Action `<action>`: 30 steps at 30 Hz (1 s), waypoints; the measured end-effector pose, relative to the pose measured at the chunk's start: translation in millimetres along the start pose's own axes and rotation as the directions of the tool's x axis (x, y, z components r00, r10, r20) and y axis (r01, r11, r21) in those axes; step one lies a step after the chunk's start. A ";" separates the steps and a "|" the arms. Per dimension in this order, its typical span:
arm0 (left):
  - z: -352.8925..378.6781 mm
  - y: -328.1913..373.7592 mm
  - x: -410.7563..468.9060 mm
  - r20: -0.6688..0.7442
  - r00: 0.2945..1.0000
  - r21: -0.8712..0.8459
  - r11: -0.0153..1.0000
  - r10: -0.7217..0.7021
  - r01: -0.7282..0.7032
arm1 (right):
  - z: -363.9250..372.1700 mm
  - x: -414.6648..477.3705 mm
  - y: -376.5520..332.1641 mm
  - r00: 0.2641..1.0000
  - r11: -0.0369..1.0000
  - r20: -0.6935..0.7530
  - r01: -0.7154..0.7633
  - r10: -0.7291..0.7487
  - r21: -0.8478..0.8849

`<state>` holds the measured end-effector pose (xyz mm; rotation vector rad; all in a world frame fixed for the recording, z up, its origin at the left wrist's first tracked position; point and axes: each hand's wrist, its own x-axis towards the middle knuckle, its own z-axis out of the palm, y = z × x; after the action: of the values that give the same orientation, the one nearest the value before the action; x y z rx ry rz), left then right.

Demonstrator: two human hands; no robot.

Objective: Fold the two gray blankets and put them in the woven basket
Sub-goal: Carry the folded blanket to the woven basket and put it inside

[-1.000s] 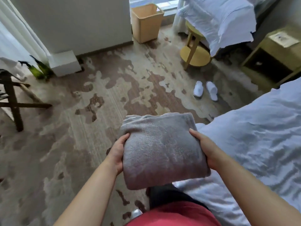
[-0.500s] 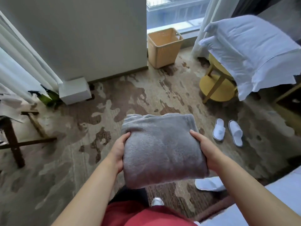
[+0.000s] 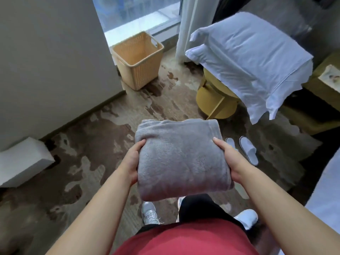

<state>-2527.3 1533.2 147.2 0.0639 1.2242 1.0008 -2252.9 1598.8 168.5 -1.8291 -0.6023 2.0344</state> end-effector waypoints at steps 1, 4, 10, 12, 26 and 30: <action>7.7 18.1 17.4 0.013 1.000 0.020 1.000 -0.002 0.001 | 1.0 12.0 -16.1 1.000 1.000 -0.007 0.006 -0.006 0.026; 33.2 69.5 72.5 0.030 0.999 0.041 0.999 -0.022 0.020 | 4.0 55.0 -69.4 1.000 0.997 -0.014 0.006 -0.005 0.077; 72.1 174.6 171.7 -0.053 0.998 0.025 0.999 0.027 -0.026 | 23.2 153.3 -210.9 0.999 1.000 0.039 0.030 -0.030 0.005; 80.2 205.9 192.4 -0.112 0.994 -0.002 1.000 0.020 -0.020 | 36.3 173.8 -255.5 0.998 1.000 0.062 -0.007 0.009 -0.024; 35.8 401.4 368.7 -0.253 0.967 -0.258 0.965 -0.023 -0.044 | 202.5 366.4 -485.2 0.978 0.949 0.124 -0.128 0.169 -0.290; 26.6 472.2 427.4 -0.224 0.974 -0.261 0.965 -0.040 -0.021 | 244.4 415.8 -538.7 0.986 0.944 0.055 -0.132 0.156 -0.304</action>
<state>-2794.0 2109.5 90.8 -0.2712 1.2868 1.1779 -2559.4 2251.5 116.2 -2.0217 -0.8639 2.2193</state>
